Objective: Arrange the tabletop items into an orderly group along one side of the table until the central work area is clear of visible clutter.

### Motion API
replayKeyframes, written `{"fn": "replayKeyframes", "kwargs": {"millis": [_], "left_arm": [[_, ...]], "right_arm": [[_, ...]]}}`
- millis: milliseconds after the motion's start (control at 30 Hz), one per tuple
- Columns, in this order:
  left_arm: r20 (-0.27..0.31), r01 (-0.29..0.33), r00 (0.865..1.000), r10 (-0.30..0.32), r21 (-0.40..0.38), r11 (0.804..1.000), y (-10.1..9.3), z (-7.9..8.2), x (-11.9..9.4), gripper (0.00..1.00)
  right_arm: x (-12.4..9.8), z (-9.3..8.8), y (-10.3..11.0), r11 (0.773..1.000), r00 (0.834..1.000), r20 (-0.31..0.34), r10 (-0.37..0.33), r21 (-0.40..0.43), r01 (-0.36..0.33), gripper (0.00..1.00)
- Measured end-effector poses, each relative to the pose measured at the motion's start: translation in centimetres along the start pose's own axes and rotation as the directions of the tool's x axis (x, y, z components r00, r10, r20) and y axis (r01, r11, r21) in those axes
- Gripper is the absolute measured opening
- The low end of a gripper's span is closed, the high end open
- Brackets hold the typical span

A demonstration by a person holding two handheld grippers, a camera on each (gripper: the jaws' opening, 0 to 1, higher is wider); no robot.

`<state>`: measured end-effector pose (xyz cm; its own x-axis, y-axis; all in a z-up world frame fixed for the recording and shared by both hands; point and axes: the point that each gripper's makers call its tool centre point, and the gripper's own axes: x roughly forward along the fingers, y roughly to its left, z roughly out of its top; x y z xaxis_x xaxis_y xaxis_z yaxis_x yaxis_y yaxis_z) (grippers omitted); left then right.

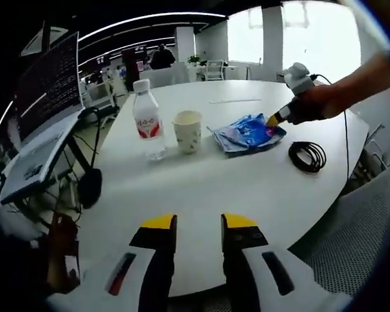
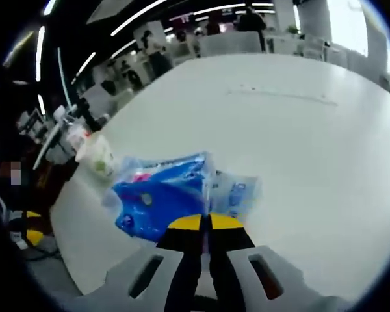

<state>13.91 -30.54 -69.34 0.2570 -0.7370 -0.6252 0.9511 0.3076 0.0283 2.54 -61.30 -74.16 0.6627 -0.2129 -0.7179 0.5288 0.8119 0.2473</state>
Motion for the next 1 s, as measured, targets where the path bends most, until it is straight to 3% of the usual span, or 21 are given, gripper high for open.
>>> {"fn": "replayKeyframes", "kwargs": {"millis": [300, 600, 1000], "left_arm": [[-0.014, -0.009, 1.000, 0.009, -0.007, 1.000, 0.1, -0.3, 0.1, 0.28], [-0.022, -0.041, 0.999, 0.041, -0.021, 0.999, 0.8, -0.5, 0.0, 0.28], [-0.043, -0.029, 0.999, 0.029, 0.004, 1.000, 0.4, -0.8, 0.2, 0.28]], "right_arm": [[-0.9, -2.5, 0.3, 0.998, 1.000, 0.005, 0.019, 0.055, -0.019, 0.00], [-2.9, -2.7, -0.4, 0.990, 0.997, 0.072, -0.007, 0.139, -0.003, 0.00], [-6.0, -2.6, -4.3, 0.972, 0.987, 0.145, -0.073, 0.231, 0.038, 0.00]]}}
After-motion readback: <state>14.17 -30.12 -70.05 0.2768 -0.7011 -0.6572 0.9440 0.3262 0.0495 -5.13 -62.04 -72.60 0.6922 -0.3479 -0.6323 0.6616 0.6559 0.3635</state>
